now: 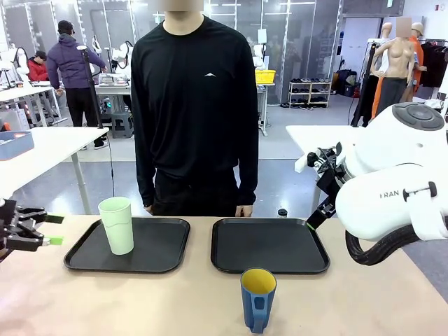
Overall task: Sort and store the cups by type.
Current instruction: Pick up the Handle plastic cup and place it into the empty Flat Tray.
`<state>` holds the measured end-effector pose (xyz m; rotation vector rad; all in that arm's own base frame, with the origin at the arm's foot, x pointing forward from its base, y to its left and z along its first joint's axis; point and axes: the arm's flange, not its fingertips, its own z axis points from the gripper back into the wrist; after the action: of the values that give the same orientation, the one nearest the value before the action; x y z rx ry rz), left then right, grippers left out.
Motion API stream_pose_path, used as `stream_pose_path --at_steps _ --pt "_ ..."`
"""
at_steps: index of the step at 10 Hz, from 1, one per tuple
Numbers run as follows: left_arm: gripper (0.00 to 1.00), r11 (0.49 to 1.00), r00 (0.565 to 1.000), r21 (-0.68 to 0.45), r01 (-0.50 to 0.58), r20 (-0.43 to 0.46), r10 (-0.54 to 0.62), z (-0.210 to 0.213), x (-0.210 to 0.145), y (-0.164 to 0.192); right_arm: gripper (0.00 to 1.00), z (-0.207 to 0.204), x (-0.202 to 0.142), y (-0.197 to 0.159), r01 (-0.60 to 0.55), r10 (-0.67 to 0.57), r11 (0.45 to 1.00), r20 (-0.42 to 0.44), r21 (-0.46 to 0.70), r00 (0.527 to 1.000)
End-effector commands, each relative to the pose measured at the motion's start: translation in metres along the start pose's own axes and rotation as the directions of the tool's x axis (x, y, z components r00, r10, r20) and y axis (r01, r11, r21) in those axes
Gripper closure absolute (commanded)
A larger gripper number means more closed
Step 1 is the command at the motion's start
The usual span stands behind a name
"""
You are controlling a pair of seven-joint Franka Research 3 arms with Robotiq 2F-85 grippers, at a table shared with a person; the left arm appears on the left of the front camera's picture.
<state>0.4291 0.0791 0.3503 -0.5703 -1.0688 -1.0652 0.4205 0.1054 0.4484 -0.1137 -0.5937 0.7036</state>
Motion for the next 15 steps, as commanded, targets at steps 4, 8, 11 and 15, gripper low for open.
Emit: stream_pose_path --at_steps 4,8,11,15 --pt "0.0 0.999 1.0 -0.029 -0.017 -0.013 0.017 0.022 0.032 -0.028 0.0 0.0 0.0 0.0 0.002 -0.002 1.0 -0.001 0.003 1.0" --pt "0.0 1.0 0.999 -0.009 -0.004 0.037 0.004 0.019 0.031 -0.003 0.0 0.0 0.0 0.0 0.002 -0.002 1.0 -0.001 0.003 1.0" --pt "0.0 1.0 0.999 -0.009 -0.004 0.037 0.004 0.019 0.031 -0.003 0.0 0.0 0.0 0.0 0.002 -0.002 1.0 -0.001 0.003 1.0" --pt "0.0 1.0 0.999 -0.009 -0.004 0.037 0.004 0.019 0.031 -0.003 0.0 0.0 0.0 0.0 0.002 -0.002 1.0 -0.001 0.003 1.0"
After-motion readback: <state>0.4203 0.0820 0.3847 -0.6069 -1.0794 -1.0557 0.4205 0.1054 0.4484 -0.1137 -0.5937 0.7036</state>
